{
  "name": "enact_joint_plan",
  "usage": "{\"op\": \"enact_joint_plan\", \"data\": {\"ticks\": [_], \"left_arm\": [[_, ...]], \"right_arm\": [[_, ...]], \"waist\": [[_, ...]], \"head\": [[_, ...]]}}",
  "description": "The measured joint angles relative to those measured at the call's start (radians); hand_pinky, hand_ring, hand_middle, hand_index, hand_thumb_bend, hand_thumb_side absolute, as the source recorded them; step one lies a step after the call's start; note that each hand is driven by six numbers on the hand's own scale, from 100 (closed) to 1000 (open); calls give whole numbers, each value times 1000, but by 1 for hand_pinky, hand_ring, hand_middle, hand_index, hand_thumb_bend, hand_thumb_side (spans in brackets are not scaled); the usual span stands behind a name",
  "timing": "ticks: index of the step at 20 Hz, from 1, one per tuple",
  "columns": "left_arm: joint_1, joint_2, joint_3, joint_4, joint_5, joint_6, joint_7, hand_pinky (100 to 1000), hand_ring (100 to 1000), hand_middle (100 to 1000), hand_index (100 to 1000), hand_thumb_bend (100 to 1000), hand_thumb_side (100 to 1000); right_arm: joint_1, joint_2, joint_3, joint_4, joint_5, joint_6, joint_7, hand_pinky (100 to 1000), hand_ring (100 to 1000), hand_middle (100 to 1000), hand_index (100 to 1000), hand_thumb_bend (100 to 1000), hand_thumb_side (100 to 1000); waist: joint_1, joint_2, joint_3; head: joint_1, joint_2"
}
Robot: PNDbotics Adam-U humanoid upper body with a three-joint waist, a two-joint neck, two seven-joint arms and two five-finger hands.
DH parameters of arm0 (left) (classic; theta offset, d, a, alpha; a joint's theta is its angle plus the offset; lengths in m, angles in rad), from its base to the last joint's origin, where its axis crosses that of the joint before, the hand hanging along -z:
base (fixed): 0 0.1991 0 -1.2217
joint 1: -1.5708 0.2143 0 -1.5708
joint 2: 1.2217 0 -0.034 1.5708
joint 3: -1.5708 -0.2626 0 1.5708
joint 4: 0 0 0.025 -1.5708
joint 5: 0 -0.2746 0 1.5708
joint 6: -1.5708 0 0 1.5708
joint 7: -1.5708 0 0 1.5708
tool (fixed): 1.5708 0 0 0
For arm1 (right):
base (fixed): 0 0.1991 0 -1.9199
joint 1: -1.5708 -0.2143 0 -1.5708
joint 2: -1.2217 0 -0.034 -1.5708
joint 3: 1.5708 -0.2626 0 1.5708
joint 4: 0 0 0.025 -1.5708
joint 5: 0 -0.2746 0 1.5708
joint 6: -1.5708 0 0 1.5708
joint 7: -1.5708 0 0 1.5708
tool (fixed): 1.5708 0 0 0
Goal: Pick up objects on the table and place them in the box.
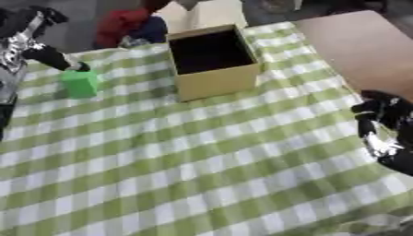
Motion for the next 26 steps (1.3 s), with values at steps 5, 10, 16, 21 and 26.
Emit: {"op": "enact_joint_plan", "data": {"ticks": [5,10,16,21,26], "left_arm": [[-9,1,26,39,-71,12,-49,803,832,753,805,844,100],[-11,1,42,56,-120,31,-77,791,810,723,794,773,100],[-11,1,53,75,-137,42,-119,785,791,665,782,727,100],[-4,2,61,86,-139,50,-149,773,764,617,772,726,100],[9,8,67,104,-149,61,-159,769,718,612,768,728,100]], "right_arm": [[-10,0,3,0,2,-2,11,755,793,651,890,100,314],[-16,0,6,0,9,-2,17,756,793,651,890,100,320],[-18,0,7,0,11,-3,22,756,794,652,891,100,323],[-18,0,12,0,12,-1,26,757,794,652,891,100,327],[-18,0,12,0,13,-4,30,757,795,652,892,100,330]], "waist": [[18,20,-28],[29,35,-42],[30,40,-46],[30,40,-46],[30,43,-47]], "head": [[9,-12],[17,-18],[23,-19],[26,-19],[29,-19]]}}
